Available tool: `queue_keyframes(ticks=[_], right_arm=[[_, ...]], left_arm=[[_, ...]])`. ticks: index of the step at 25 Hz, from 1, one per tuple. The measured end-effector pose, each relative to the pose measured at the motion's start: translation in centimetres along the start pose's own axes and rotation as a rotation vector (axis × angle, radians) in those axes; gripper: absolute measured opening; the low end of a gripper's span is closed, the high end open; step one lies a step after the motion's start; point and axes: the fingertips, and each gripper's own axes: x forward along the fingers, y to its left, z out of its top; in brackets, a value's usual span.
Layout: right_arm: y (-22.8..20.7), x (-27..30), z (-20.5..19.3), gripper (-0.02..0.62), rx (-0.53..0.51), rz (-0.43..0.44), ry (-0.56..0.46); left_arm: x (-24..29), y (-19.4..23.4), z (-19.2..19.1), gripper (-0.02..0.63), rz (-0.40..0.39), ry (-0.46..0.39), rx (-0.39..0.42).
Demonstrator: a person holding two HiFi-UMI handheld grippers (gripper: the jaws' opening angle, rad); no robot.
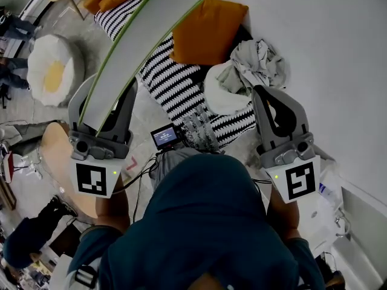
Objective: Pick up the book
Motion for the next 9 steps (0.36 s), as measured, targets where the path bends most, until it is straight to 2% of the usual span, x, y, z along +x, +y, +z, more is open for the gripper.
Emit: queue_keyframes(ticks=[9], right_arm=[[1.7,-0.7,0.3,0.012,-0.004,0.002,0.008]], left_arm=[[-1.8,0.2,0.0,0.136,0.009,0.002,-0.025]])
